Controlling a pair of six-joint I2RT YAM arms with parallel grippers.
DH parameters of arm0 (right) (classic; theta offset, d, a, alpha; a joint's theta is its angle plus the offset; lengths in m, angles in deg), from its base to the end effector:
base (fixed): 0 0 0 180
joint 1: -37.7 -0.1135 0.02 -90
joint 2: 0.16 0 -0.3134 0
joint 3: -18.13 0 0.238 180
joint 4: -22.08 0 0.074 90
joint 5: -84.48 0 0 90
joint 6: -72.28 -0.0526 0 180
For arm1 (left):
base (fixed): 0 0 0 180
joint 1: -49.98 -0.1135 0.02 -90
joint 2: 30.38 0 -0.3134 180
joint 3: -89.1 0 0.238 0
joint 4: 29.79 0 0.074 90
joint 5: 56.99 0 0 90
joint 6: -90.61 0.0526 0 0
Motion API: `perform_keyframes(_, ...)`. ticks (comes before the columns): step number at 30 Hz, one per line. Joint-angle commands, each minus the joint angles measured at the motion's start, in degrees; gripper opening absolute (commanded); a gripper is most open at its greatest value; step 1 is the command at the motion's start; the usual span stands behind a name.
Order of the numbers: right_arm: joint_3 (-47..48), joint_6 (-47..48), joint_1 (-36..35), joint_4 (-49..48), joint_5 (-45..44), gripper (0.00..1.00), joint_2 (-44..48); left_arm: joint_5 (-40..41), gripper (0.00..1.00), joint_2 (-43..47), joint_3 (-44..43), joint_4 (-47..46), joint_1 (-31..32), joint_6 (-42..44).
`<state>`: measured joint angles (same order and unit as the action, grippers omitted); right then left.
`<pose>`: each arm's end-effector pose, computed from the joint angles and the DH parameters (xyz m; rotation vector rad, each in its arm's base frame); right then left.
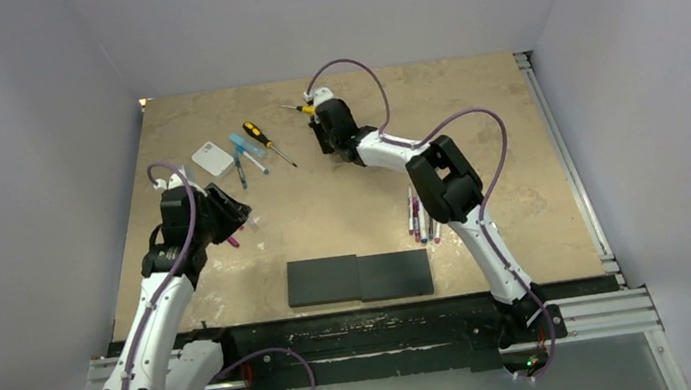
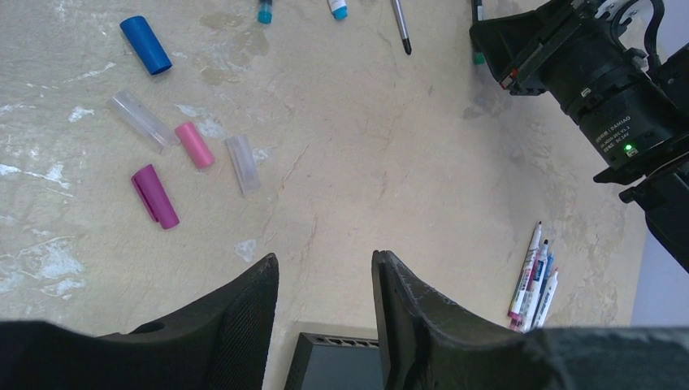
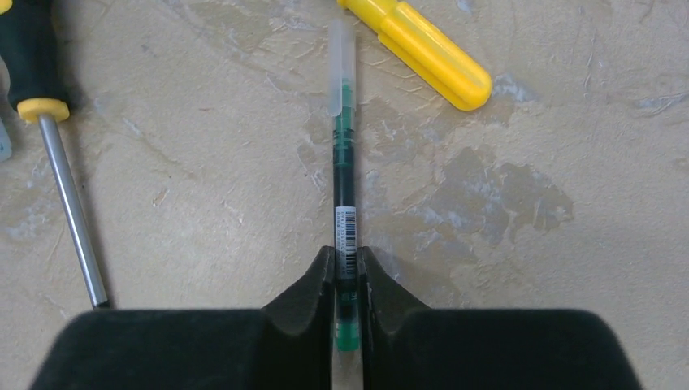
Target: Open the pen caps
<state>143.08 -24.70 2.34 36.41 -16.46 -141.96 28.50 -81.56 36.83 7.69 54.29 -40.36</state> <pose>0.4964 0.3400 0.1733 -0.4069 2.0737 0.2411 0.1625 -0.0164 0.2872 -0.6662 2.1534 -0.5202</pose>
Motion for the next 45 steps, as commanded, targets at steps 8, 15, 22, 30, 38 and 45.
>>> perform_keyframes(8,-21.5,0.0,-3.7,0.6,-0.3,0.0,16.7,-3.7,0.44,1.9,1.4,-4.1,0.4,-1.8)
perform_keyframes(15,-35.7,-1.9,-4.4,7.9,-2.8,0.0,28.8,-5.5,0.43,0.1,1.2,-7.0,1.0,-3.1)
perform_keyframes(22,-41.2,-5.5,-4.9,15.3,4.0,0.17,34.6,-6.3,0.42,-1.5,2.2,-9.9,2.4,-4.5)
perform_keyframes(30,-38.8,-5.0,-4.9,16.8,2.3,0.48,34.5,-5.1,0.42,-2.7,2.0,-10.5,5.6,-4.7)
perform_keyframes(38,-32.7,-3.6,-4.9,17.5,2.1,0.48,28.2,-4.2,0.42,-2.9,2.2,-10.6,7.6,-4.8)
perform_keyframes(45,-30.0,-3.1,-4.9,19.0,3.2,0.35,22.9,-4.2,0.42,-2.6,2.4,-10.5,8.4,-5.0)
